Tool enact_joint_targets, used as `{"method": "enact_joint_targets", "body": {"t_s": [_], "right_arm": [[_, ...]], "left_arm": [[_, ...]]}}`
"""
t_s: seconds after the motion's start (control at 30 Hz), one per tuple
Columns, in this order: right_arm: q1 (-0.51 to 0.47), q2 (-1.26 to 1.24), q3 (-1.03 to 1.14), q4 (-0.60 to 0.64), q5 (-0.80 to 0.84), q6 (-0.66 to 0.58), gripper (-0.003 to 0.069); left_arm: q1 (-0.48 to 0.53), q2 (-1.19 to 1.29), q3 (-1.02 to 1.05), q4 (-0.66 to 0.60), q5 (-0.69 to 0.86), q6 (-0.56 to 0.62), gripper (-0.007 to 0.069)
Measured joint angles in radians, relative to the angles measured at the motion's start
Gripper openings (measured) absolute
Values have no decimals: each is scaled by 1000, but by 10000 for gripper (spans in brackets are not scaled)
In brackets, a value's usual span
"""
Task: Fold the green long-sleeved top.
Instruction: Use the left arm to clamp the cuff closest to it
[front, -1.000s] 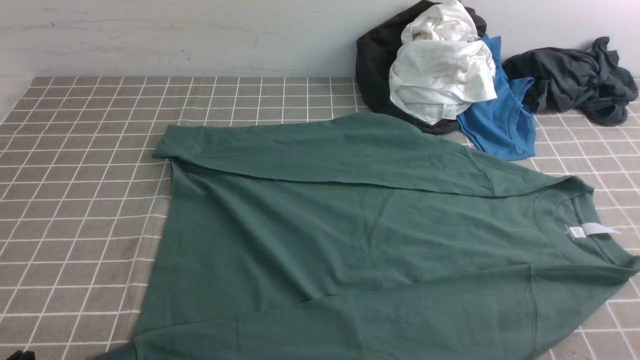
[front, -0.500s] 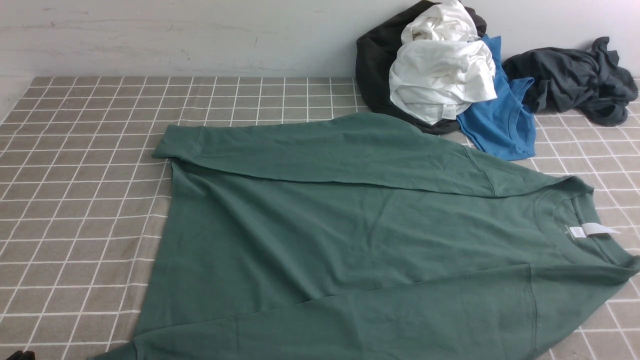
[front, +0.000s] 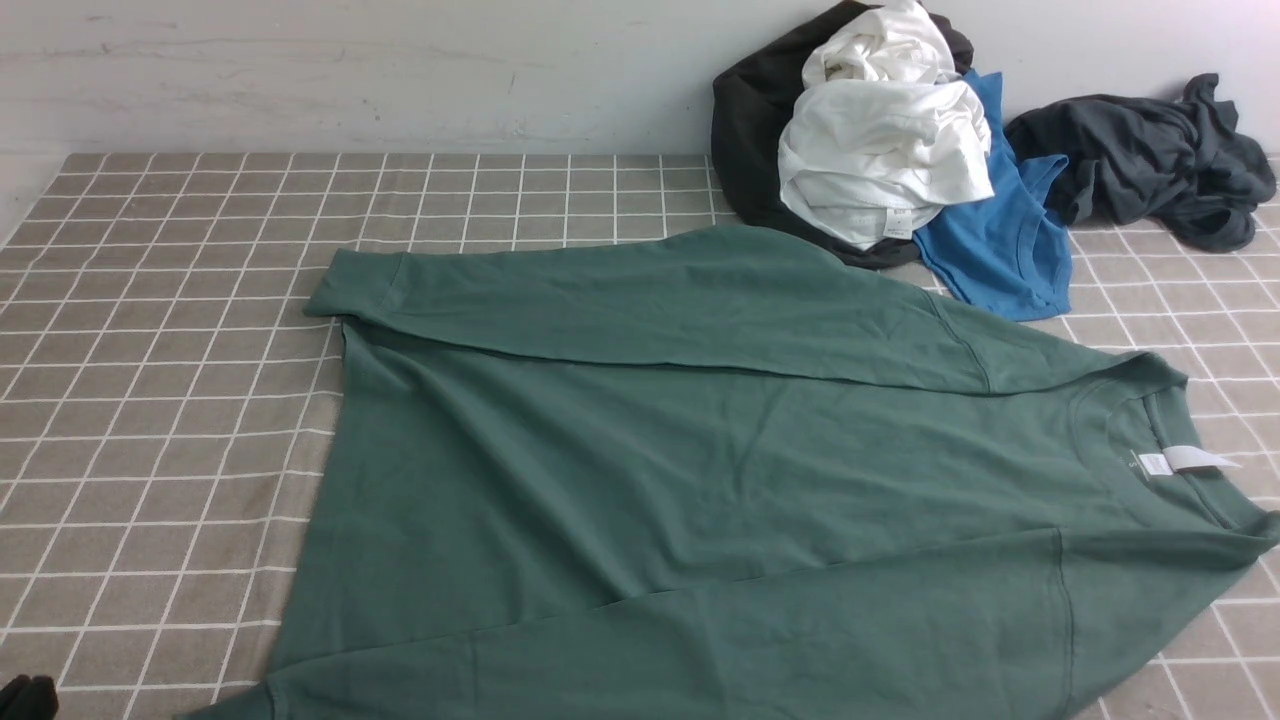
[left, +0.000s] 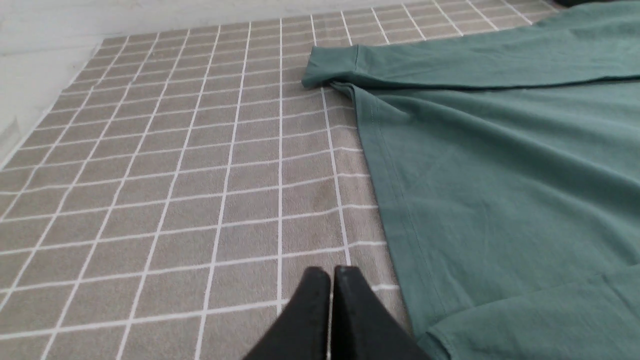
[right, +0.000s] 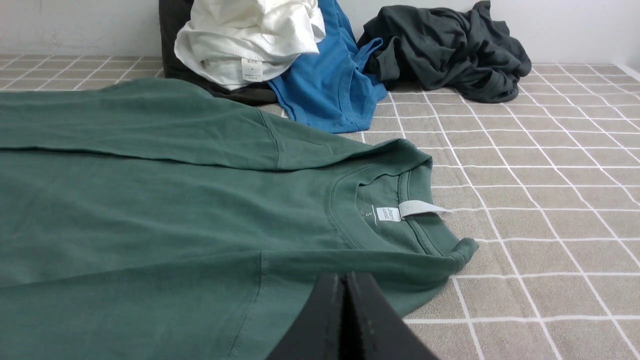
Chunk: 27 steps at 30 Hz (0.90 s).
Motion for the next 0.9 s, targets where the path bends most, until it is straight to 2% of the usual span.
{"method": "enact_joint_targets", "body": {"t_s": [0.13, 0.2, 0.23, 0.33, 0.37, 0.4, 0.43, 0.53, 0.57, 0.63, 0.7, 0.83, 0.9], "right_arm": [[0, 0, 1, 0, -97, 0, -14], [0, 0, 1, 0, -216, 6, -14], [0, 0, 1, 0, -238, 6, -14], [0, 0, 1, 0, -468, 46, -14], [0, 0, 1, 0, -482, 52, -14], [0, 0, 1, 0, -576, 97, -14], [0, 0, 1, 0, -601, 116, -14], [-2, 0, 1, 44, -780, 174, -14], [-2, 0, 1, 53, -796, 178, -14], [-2, 12, 1, 74, -848, 180, -14], [-2, 35, -23, 75, -840, 180, -14], [-2, 150, -193, 19, -709, 180, -14], [-2, 223, -294, -28, -589, 180, -14]], "left_arm": [[0, 0, 1, 0, -130, 2, -7], [0, 0, 1, 0, -248, 3, -7], [0, 0, 1, 0, -257, 3, -7], [0, 0, 1, 0, -431, -7, -7], [0, 0, 1, 0, -441, -12, -7], [0, 0, 1, -1, -515, -31, -7], [0, 0, 1, -1, -549, -44, -7], [0, 0, 1, -2, -757, -178, -7], [0, 0, -5, -1, -775, -212, -7], [0, 14, -68, 1, -743, -278, -7], [0, 49, -144, 7, -672, -295, -7], [0, 247, -423, 25, -333, -275, -7], [0, 371, -538, 33, -192, -241, -7]]}}
